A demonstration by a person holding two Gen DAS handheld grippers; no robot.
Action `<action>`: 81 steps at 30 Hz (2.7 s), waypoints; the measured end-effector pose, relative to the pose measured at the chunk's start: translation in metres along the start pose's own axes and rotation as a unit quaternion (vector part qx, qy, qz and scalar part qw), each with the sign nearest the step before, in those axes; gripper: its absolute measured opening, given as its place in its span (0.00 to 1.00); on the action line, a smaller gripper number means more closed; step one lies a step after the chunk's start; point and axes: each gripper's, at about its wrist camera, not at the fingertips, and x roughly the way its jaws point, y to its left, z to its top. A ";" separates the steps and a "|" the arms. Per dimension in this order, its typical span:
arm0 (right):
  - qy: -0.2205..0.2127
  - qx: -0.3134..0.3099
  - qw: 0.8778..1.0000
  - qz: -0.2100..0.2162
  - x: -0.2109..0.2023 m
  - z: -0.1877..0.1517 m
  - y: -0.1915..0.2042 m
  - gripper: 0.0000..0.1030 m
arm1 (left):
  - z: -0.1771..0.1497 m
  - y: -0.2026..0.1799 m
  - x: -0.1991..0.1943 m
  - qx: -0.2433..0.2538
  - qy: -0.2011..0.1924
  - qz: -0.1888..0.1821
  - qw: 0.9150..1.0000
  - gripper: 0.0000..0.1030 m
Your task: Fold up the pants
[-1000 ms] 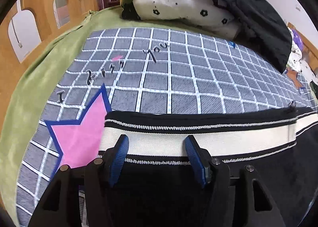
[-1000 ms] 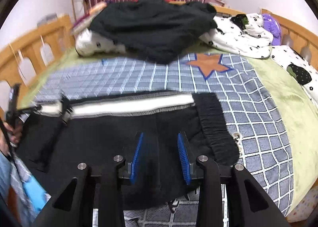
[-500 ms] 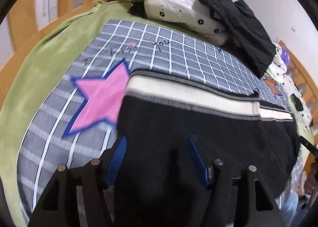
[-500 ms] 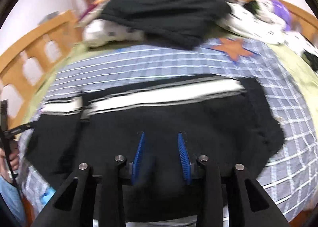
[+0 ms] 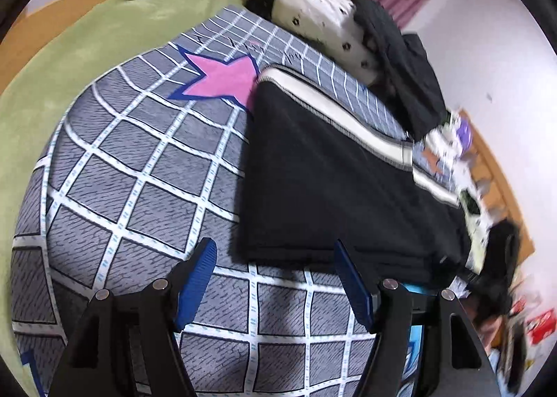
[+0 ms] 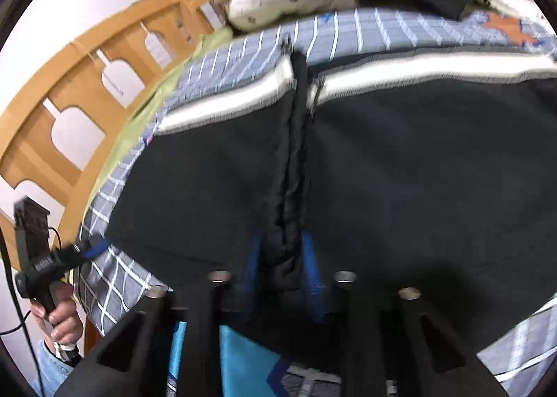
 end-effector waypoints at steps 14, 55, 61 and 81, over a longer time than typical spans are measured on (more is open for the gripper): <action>-0.066 -0.033 0.992 -0.098 -0.083 -0.018 -0.006 0.33 | 0.014 -0.021 0.036 0.002 -0.012 0.066 0.998 0.45; -0.103 -0.046 0.990 -0.084 -0.154 -0.022 -0.184 0.37 | -0.082 -0.366 0.126 0.276 0.013 0.005 0.961 0.23; -0.105 -0.026 0.994 0.011 -0.129 -0.002 -0.165 0.47 | -0.083 -0.333 0.062 0.268 -0.076 0.036 0.960 0.74; -0.053 0.056 0.991 0.105 -0.061 0.037 -0.126 0.18 | -0.092 -0.231 0.117 0.199 -0.003 0.086 0.976 0.83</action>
